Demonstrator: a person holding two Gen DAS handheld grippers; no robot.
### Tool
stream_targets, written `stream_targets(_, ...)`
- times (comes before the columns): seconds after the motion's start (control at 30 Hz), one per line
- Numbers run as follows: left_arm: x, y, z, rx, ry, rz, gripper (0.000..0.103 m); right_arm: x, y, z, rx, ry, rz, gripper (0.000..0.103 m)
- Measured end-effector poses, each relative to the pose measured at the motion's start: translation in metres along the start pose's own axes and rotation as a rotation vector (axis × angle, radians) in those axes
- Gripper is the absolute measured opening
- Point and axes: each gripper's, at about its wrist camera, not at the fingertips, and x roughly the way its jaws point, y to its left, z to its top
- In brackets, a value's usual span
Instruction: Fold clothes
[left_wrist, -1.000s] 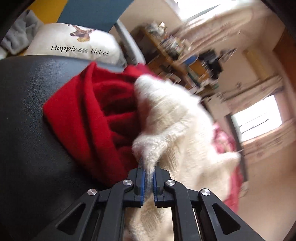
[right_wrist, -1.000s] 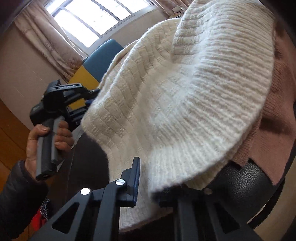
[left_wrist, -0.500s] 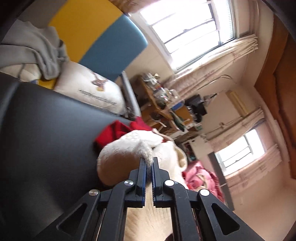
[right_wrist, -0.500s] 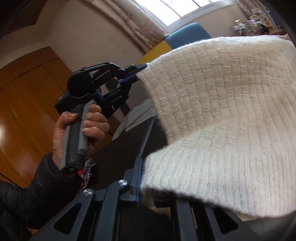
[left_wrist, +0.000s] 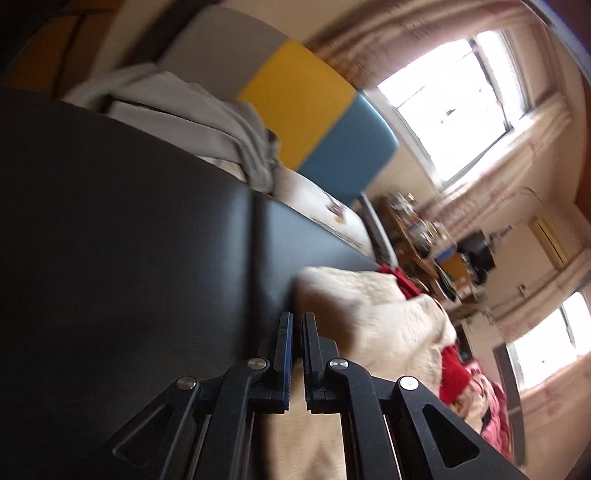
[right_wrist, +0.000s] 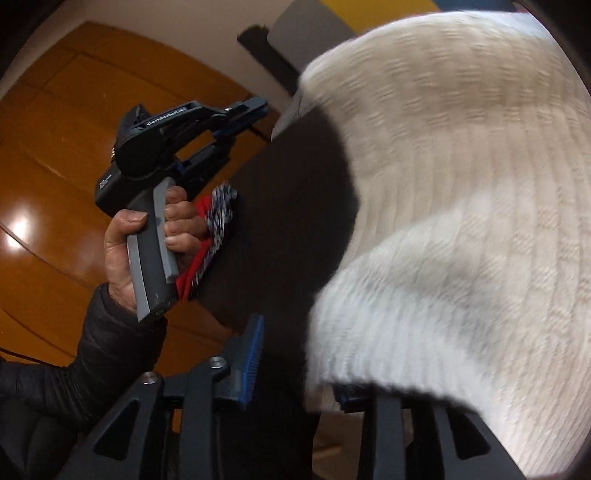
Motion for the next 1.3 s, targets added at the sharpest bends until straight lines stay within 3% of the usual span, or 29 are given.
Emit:
stream_targets(0.03, -0.011, 0.019, 0.002, -0.039, -0.018, 0.020, 0.004, 0.005, 0.005, -0.004, -0.008, 0.023, -0.004, 0.049)
stream_targets(0.1, -0.029, 0.047, 0.004, -0.072, -0.048, 0.071, 0.003, 0.012, 0.012, -0.010, -0.019, 0.055, -0.004, 0.052)
stream_targets(0.23, -0.038, 0.054, 0.004, 0.008, -0.019, 0.157, 0.008, 0.012, 0.024, -0.012, -0.034, 0.087, -0.016, 0.052)
stream_targets(0.3, -0.028, 0.040, 0.009, 0.061, 0.010, 0.149, 0.028, 0.001, 0.024, -0.001, -0.042, 0.061, -0.029, 0.052)
stream_targets(0.37, -0.011, 0.018, 0.016, 0.101, 0.039, 0.099, 0.076, -0.021, 0.025, -0.012, -0.045, 0.008, -0.034, 0.052)
stream_targets(0.47, 0.026, -0.028, 0.026, 0.197, 0.076, 0.018, 0.083, -0.066, 0.012, -0.010, -0.024, -0.115, -0.066, 0.053)
stream_targets(0.6, 0.088, -0.102, 0.033, 0.430, 0.154, 0.039, 0.083, -0.111, -0.008, -0.002, 0.037, -0.273, -0.121, 0.059)
stream_targets(0.67, 0.114, -0.133, 0.028, 0.592, 0.204, 0.074, 0.083, -0.122, -0.017, -0.003, 0.086, -0.289, -0.050, 0.064)
stream_targets(0.8, 0.172, -0.170, 0.005, 0.944, 0.298, 0.182, 0.084, -0.114, 0.005, -0.011, -0.002, -0.113, 0.165, 0.069)
stream_targets(0.87, 0.197, -0.171, -0.002, 1.036, 0.344, 0.223, 0.084, -0.112, 0.018, -0.018, -0.074, -0.092, 0.125, 0.069)
stream_targets(0.93, 0.224, -0.169, -0.003, 1.050, 0.411, 0.224, 0.084, -0.118, 0.014, -0.020, -0.075, -0.104, 0.086, 0.069)
stream_targets(1.0, 0.239, -0.167, -0.011, 1.043, 0.476, 0.206, 0.084, -0.128, -0.008, -0.016, -0.022, -0.173, -0.002, 0.069)
stream_targets(1.1, 0.256, -0.160, -0.025, 1.066, 0.515, 0.244, 0.086, -0.136, -0.045, -0.005, 0.108, -0.298, -0.138, 0.069)
stream_targets(1.17, 0.263, -0.148, -0.027, 1.004, 0.515, 0.267, 0.085, -0.130, -0.064, 0.000, 0.187, -0.364, -0.203, 0.070)
stream_targets(1.2, 0.263, -0.141, -0.024, 0.951, 0.506, 0.268, 0.079, -0.131, -0.075, 0.000, 0.225, -0.384, -0.215, 0.070)
stream_targets(1.23, 0.262, -0.133, -0.020, 0.893, 0.507, 0.268, 0.055, -0.133, -0.086, -0.002, 0.257, -0.395, -0.223, 0.070)
stream_targets(1.27, 0.257, -0.124, -0.015, 0.838, 0.491, 0.257, 0.042, -0.133, -0.096, -0.004, 0.286, -0.403, -0.229, 0.070)
stream_targets(1.3, 0.251, -0.114, -0.009, 0.784, 0.467, 0.243, 0.037, -0.130, -0.103, -0.006, 0.310, -0.407, -0.234, 0.070)
